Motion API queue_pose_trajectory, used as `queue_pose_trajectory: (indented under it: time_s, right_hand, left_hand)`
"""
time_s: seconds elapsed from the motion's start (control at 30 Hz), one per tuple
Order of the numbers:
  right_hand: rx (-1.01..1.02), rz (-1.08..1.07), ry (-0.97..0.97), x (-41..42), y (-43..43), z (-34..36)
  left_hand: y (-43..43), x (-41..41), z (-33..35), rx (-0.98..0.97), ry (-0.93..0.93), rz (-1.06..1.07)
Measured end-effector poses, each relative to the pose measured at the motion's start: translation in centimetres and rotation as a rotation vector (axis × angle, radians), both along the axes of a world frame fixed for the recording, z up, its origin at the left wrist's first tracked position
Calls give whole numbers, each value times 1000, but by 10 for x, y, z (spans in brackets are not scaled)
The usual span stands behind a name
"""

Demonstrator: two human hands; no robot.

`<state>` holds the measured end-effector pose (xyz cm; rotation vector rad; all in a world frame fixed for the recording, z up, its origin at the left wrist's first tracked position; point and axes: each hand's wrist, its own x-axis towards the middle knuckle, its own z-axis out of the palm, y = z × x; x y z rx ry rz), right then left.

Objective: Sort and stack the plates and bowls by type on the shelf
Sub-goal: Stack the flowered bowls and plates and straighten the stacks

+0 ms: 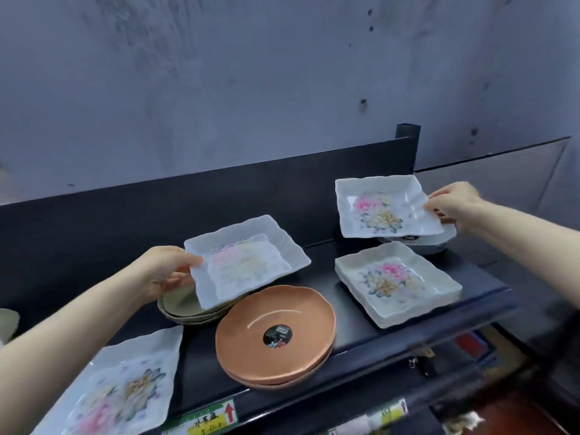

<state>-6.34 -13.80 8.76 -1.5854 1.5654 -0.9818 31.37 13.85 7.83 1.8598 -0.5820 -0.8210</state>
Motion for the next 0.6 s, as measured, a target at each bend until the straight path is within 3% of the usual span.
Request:
queue_pose_trajectory:
  time_s: [0.2,0.6]
  right_hand:
    - [62,-40,160,-45,25,-21]
    - [118,149,344,-29,26,-64]
  left_hand:
    - [-22,-27,-5,-42,31,-101]
    - [-43,-67,-7,-60,21,-92]
